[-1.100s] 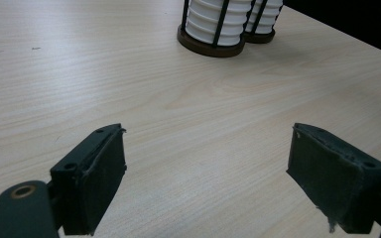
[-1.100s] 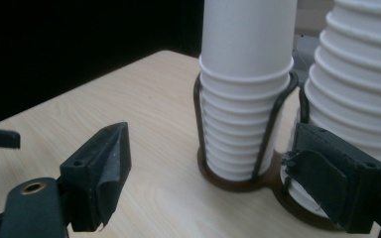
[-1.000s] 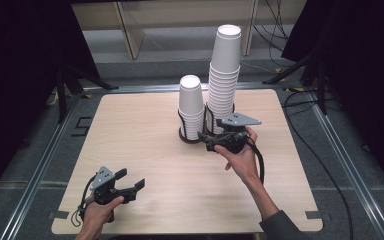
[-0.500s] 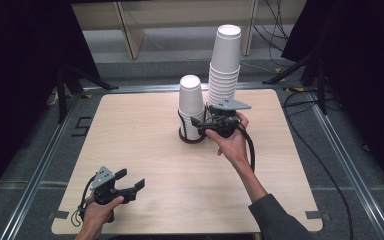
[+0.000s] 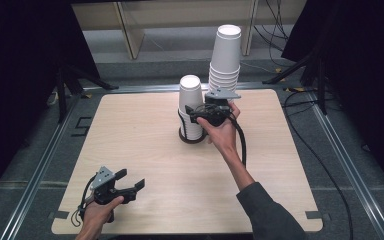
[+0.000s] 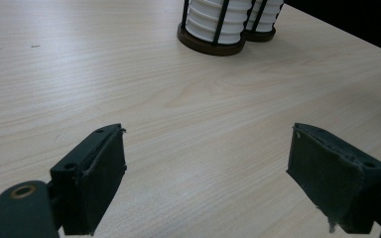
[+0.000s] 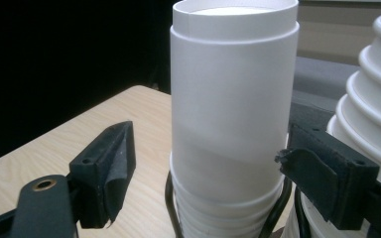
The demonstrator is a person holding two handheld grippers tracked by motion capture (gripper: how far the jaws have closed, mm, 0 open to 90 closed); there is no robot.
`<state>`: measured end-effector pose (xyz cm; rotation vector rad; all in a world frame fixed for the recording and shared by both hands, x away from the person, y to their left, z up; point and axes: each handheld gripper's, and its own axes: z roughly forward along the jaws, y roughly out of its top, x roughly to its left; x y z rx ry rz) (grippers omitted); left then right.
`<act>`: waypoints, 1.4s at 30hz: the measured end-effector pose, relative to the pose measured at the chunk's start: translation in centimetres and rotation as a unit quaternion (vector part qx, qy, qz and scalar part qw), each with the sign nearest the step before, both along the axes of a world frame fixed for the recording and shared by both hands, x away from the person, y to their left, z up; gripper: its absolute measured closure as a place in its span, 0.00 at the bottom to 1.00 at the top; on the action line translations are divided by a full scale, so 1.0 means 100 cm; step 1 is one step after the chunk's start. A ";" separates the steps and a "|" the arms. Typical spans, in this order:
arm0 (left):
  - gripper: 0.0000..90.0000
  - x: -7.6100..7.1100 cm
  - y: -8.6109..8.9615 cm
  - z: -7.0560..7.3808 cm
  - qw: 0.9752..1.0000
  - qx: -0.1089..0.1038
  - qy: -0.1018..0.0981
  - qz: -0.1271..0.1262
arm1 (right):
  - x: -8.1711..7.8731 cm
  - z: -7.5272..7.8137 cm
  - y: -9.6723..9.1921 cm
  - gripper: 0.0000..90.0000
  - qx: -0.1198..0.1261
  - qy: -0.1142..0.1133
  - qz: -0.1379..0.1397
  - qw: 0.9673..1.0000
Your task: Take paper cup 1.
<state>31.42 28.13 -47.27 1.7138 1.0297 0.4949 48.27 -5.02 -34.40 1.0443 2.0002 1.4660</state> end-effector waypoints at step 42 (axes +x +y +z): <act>0.16 0.000 0.001 0.000 1.000 -0.004 -0.002 0.002 | 0.034 -0.001 0.039 0.18 -0.010 0.016 -0.100 0.995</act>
